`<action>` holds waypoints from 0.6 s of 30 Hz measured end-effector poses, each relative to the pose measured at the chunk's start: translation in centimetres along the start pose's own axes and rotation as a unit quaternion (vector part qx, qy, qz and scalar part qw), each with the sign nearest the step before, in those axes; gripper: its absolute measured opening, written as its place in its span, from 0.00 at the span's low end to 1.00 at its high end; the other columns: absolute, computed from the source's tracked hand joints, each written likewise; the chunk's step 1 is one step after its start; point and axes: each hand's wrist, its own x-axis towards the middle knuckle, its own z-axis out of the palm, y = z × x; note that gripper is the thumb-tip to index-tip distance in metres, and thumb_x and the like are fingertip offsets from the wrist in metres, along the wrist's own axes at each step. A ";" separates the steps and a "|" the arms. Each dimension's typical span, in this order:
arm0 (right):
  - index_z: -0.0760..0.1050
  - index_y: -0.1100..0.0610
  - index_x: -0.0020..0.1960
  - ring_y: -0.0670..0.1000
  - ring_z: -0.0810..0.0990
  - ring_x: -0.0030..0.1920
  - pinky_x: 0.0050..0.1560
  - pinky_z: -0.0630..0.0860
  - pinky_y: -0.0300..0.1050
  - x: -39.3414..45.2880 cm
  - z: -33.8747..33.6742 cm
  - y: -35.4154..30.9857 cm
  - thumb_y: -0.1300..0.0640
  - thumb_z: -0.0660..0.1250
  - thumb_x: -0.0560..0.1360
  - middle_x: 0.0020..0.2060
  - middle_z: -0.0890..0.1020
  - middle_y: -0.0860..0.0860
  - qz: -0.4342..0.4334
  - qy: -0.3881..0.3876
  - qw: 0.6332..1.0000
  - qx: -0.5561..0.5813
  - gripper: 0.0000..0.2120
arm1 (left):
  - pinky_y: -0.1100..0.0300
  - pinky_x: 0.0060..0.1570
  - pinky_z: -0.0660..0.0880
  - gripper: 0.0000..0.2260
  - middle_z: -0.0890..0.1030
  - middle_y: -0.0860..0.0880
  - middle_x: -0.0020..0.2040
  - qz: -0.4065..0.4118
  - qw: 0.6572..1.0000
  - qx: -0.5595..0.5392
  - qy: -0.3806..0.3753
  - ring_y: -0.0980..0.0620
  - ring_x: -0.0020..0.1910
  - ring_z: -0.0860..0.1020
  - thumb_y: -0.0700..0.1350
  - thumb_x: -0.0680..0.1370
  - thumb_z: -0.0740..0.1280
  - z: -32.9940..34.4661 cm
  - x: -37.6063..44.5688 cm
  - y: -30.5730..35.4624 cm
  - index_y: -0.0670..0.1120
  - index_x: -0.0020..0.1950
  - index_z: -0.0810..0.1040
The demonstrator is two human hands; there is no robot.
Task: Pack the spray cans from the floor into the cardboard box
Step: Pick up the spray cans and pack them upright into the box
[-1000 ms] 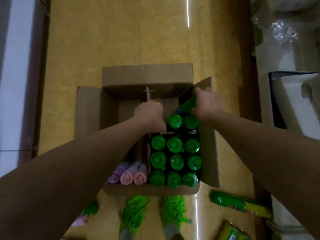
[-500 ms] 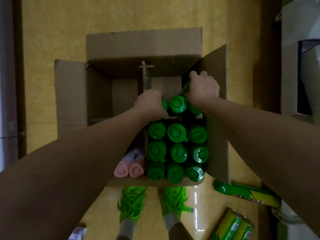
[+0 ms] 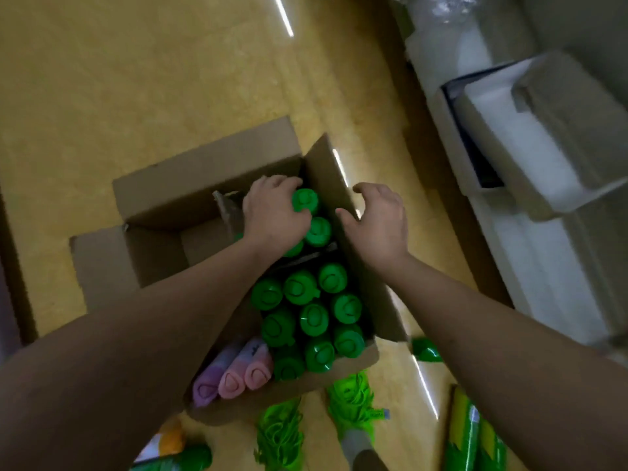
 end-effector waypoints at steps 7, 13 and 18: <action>0.72 0.53 0.68 0.56 0.72 0.64 0.61 0.70 0.49 -9.6 -2.9 12.5 0.46 0.68 0.76 0.64 0.77 0.52 0.212 0.081 0.973 0.044 0.23 | 0.39 0.72 0.59 0.24 0.69 0.45 0.74 0.261 0.964 0.054 -0.021 0.42 0.77 0.58 0.50 0.73 0.68 8.8 -5.0 11.4 0.50 0.70 0.74; 0.72 0.54 0.69 0.59 0.72 0.64 0.63 0.67 0.51 -20.1 -2.4 21.2 0.47 0.68 0.76 0.64 0.77 0.56 0.356 0.109 0.926 0.069 0.24 | 0.43 0.72 0.61 0.24 0.72 0.44 0.72 0.349 0.923 0.085 -0.137 0.40 0.76 0.61 0.49 0.73 0.70 18.4 -12.1 16.5 0.48 0.70 0.75; 0.74 0.57 0.66 0.61 0.74 0.61 0.61 0.68 0.51 -27.8 1.4 27.2 0.48 0.70 0.74 0.59 0.78 0.59 0.439 0.135 0.881 0.109 0.24 | 0.48 0.71 0.63 0.27 0.77 0.42 0.66 0.365 0.898 0.118 -0.214 0.39 0.69 0.70 0.51 0.69 0.68 26.7 -17.0 17.1 0.45 0.67 0.78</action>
